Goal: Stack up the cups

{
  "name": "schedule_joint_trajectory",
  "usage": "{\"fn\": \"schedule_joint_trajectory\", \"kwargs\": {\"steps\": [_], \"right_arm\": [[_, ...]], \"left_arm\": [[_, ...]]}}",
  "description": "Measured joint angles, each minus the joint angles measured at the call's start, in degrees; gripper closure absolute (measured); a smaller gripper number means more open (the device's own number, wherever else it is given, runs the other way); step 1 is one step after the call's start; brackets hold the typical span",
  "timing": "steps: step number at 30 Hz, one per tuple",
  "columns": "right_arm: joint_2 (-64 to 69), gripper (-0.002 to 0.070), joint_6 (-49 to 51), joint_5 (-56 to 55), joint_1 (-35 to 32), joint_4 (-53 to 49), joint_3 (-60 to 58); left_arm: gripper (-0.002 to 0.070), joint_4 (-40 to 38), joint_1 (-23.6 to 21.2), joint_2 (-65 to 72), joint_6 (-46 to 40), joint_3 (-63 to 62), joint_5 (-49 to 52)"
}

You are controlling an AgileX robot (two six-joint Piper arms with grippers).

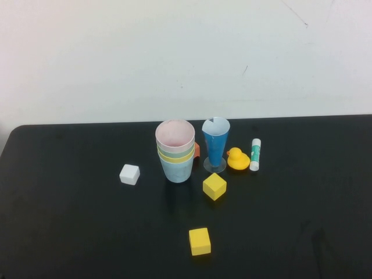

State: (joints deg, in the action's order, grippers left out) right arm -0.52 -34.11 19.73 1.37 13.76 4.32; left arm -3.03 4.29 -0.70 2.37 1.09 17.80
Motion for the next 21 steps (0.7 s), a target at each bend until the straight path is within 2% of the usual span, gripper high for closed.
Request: {"fn": "schedule_joint_trajectory", "kwargs": {"steps": [5, 17, 21], "right_arm": [[-0.2, 0.0676, 0.0, -0.1, -0.7, 2.3, -5.7], [-0.2, 0.0676, 0.0, 1.3, -0.9, 3.1, -5.7], [-0.2, 0.0676, 0.0, 1.3, -0.9, 0.0, -5.6]], "left_arm": [[0.0675, 0.1, 0.0, -0.1, 0.0, 0.0, 0.0], [0.0675, 0.2, 0.0, -0.1, -0.1, 0.0, 0.0], [0.0675, 0.2, 0.0, -0.1, -0.1, 0.0, 0.0]]}}
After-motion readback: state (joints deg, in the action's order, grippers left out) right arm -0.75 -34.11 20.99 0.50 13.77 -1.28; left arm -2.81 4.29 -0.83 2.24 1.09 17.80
